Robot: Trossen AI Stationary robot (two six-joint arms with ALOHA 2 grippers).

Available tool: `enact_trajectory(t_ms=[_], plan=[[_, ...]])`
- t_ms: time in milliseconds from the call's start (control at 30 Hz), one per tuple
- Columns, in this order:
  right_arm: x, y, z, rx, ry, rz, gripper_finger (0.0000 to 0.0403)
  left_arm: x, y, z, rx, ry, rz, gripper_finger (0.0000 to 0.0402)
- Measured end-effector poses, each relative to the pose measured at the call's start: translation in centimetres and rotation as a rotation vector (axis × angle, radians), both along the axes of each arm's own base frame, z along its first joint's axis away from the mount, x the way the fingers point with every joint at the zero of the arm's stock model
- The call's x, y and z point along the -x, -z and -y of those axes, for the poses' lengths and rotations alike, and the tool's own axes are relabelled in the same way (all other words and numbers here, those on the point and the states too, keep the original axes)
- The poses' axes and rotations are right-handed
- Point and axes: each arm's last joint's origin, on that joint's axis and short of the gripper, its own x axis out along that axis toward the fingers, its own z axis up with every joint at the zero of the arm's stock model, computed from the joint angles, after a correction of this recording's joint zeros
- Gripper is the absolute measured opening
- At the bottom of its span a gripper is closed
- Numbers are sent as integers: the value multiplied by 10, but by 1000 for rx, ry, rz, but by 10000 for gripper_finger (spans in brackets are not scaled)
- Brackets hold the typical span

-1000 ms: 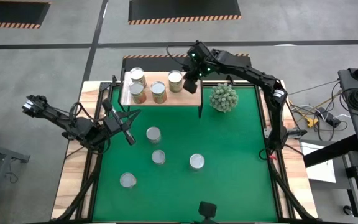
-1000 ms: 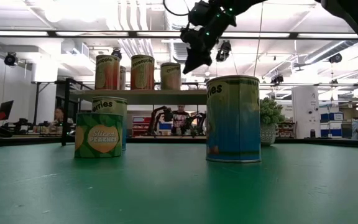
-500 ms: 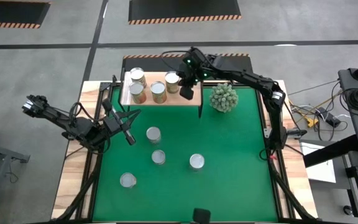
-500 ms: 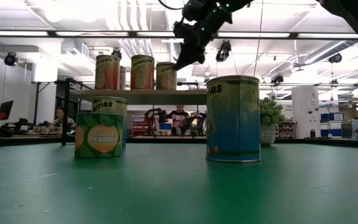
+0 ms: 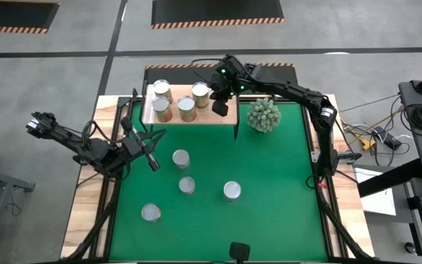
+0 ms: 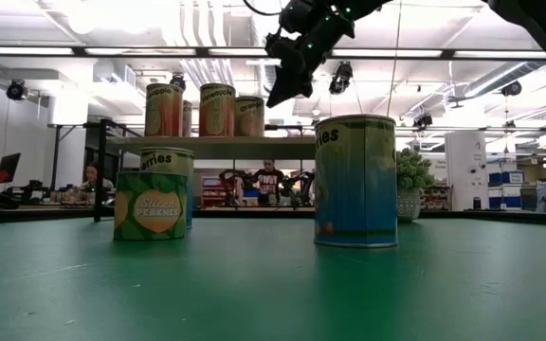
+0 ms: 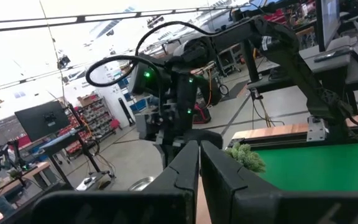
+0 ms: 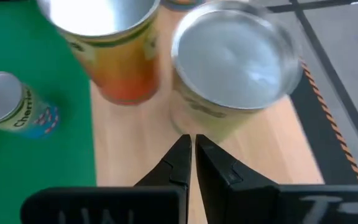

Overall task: Pick and place cans onto a shelf
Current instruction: Put the canned oranges on the shelf

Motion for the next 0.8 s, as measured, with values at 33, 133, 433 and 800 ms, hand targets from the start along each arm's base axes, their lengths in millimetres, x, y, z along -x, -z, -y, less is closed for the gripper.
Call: enact_trajectory(t_ms=[33, 133, 433, 800], plan=[[1, 0, 2, 1, 5, 1, 13, 0, 0, 0, 0, 0, -1, 0], [0, 6, 7, 7, 14, 7, 13, -1, 1, 1, -2, 0, -4, 0], [-15, 25, 10, 21, -8, 34, 13, -1, 1, 1, -2, 0, -5, 0], [-19, 22, 10, 46, -11, 86, 13, -1, 1, 1, -2, 0, -4, 0]])
